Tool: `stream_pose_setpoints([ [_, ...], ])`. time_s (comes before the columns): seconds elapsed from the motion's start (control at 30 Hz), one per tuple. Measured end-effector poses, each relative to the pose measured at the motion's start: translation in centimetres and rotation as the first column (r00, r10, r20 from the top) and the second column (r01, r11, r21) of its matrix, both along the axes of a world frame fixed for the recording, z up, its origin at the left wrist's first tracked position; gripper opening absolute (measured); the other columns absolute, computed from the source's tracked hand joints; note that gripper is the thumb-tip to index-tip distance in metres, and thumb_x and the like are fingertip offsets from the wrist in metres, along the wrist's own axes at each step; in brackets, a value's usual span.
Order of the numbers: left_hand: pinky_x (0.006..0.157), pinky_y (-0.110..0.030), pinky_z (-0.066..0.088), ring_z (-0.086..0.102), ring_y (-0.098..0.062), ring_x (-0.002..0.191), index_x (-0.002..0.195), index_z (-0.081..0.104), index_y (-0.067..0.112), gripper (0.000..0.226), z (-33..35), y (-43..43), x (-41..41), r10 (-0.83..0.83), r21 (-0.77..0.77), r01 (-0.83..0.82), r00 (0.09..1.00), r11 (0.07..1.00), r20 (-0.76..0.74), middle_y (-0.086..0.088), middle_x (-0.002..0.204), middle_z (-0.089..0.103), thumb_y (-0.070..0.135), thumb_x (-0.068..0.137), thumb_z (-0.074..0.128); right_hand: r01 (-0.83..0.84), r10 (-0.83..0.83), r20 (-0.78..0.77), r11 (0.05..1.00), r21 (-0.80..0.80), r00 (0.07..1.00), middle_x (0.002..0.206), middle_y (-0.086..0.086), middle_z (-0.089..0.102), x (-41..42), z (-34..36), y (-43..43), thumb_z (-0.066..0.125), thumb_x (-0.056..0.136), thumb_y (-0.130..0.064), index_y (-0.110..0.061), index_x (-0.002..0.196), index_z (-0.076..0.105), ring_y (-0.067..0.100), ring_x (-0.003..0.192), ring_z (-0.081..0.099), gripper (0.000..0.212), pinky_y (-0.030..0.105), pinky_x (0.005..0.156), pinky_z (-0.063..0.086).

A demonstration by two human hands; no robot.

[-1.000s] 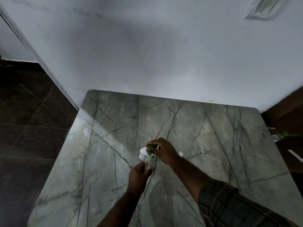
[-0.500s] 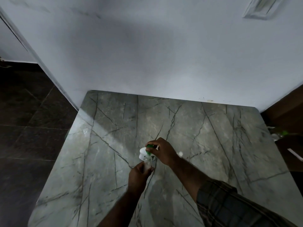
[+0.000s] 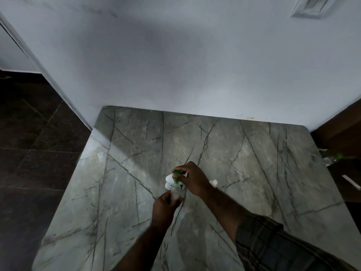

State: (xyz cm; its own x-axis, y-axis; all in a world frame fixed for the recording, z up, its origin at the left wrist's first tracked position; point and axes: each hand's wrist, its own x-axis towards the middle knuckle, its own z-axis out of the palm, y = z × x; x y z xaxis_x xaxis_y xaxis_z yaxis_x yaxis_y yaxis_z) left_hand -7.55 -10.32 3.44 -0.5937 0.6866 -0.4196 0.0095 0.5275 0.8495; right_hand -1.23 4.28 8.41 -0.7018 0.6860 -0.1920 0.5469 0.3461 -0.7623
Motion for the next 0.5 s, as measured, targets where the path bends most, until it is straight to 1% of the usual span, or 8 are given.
stream_pose_setpoints([
  [0.07, 0.067, -0.022, 0.054, 0.070, -0.004, 0.071, 0.102, 0.074, 0.024, 0.023, 0.1, 0.1, -0.1, 0.003, 0.014, -0.003, 1.000, 1.000, -0.007, 0.007, 0.079, 0.075, 0.032, 0.080, 0.078, 0.012, -0.012, -0.023, 1.000, -0.014, 1.000, 0.101, -0.002, 0.059, 0.0, 0.2, 0.1, 0.069, 0.085, -0.037, -0.028, 0.108, 0.072, 0.011, 0.093, 0.058, 0.025, 0.021, 0.083, 0.046],
  [0.13, 0.066, -0.021, 0.053, 0.069, -0.003, 0.068, 0.101, 0.074, 0.023, 0.022, 0.1, 0.2, 0.0, 0.006, 0.027, -0.006, 1.000, 1.000, -0.005, 0.007, 0.077, 0.075, 0.031, 0.080, 0.078, 0.011, -0.012, -0.025, 1.000, -0.011, 1.000, 0.101, -0.003, 0.060, 0.0, 0.3, 0.0, 0.068, 0.085, -0.037, -0.028, 0.108, 0.071, 0.011, 0.094, 0.058, 0.025, 0.020, 0.082, 0.044],
  [0.27, 0.068, -0.031, 0.055, 0.070, -0.014, 0.073, 0.102, 0.073, 0.023, 0.023, -0.3, 0.1, 0.2, 0.010, 0.003, -0.010, 1.000, 1.000, 0.000, 0.004, 0.078, 0.074, 0.030, 0.080, 0.078, 0.004, -0.004, -0.002, 1.000, 0.004, 1.000, 0.103, 0.001, 0.059, 0.4, -0.4, -0.5, 0.066, 0.087, -0.038, -0.028, 0.107, 0.070, 0.009, 0.093, 0.056, 0.023, 0.020, 0.080, 0.043],
  [0.33, 0.071, -0.031, 0.056, 0.071, -0.015, 0.076, 0.104, 0.073, 0.021, 0.025, -0.3, 0.1, 0.2, 0.012, 0.012, -0.012, 1.000, 1.000, 0.016, 0.004, 0.081, 0.075, 0.029, 0.081, 0.078, -0.008, 0.008, 0.003, 1.000, 0.011, 1.000, 0.104, 0.002, 0.060, 0.3, -0.2, -0.4, 0.065, 0.088, -0.038, -0.028, 0.107, 0.069, 0.009, 0.094, 0.056, 0.022, 0.021, 0.081, 0.043],
  [0.4, 0.074, -0.036, 0.058, 0.071, -0.016, 0.077, 0.102, 0.074, 0.022, 0.022, -0.2, 0.2, 0.1, 0.012, 0.026, -0.012, 1.000, 1.000, 0.016, 0.003, 0.081, 0.075, 0.028, 0.081, 0.077, -0.026, 0.026, 0.003, 0.999, 0.022, 1.000, 0.105, 0.003, 0.061, 0.1, 0.2, -0.2, 0.066, 0.087, -0.038, -0.026, 0.108, 0.070, 0.010, 0.096, 0.057, 0.024, 0.022, 0.083, 0.043],
  [0.5, 0.073, -0.037, 0.057, 0.071, -0.015, 0.074, 0.096, 0.074, 0.022, 0.017, -0.1, 0.3, -0.1, 0.016, 0.044, -0.016, 1.000, 0.999, 0.014, 0.002, 0.078, 0.075, 0.029, 0.081, 0.078, -0.012, 0.012, -0.019, 1.000, 0.020, 1.000, 0.105, 0.003, 0.061, -0.1, 0.6, 0.0, 0.066, 0.087, -0.037, -0.026, 0.110, 0.070, 0.011, 0.096, 0.058, 0.026, 0.021, 0.083, 0.043],
])
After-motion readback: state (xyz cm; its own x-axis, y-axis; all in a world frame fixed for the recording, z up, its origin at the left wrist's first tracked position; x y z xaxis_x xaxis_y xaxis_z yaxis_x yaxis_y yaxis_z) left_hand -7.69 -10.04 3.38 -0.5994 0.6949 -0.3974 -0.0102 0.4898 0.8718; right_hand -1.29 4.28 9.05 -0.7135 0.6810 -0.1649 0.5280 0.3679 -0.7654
